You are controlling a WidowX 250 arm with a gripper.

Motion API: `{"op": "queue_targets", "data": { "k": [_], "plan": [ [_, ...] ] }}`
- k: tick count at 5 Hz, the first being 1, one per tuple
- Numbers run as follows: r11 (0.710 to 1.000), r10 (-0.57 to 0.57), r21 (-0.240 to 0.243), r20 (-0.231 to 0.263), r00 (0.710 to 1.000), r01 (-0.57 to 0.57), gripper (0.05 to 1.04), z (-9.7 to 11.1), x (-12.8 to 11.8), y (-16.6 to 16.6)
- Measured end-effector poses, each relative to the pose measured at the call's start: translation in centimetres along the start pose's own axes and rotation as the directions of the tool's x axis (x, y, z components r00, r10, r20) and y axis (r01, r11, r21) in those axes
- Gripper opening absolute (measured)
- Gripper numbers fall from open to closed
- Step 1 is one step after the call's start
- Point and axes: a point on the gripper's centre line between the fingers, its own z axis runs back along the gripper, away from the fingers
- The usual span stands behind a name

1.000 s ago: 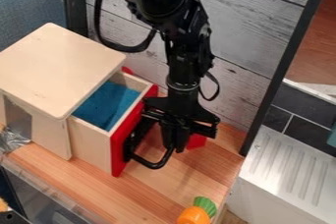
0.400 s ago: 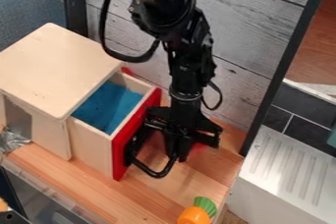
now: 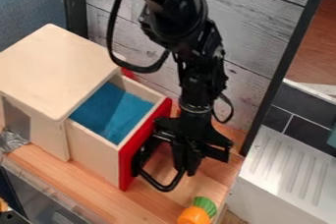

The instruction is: OPEN A SMALL BOX

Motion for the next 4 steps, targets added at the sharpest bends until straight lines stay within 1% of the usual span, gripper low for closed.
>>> {"op": "queue_targets", "data": {
  "k": [2, 3, 4],
  "plan": [
    [1.0, -0.001, -0.007, 0.01, 1.0, 0.001, 0.12, 0.0, 0.3, -0.3],
    [1.0, 0.005, -0.004, -0.002, 1.0, -0.005, 0.12, -0.7, 0.9, -0.4],
    [0.999, 0.028, -0.018, -0.007, 1.0, -0.028, 0.12, -0.7, 1.3, -0.4]
  ]
}}
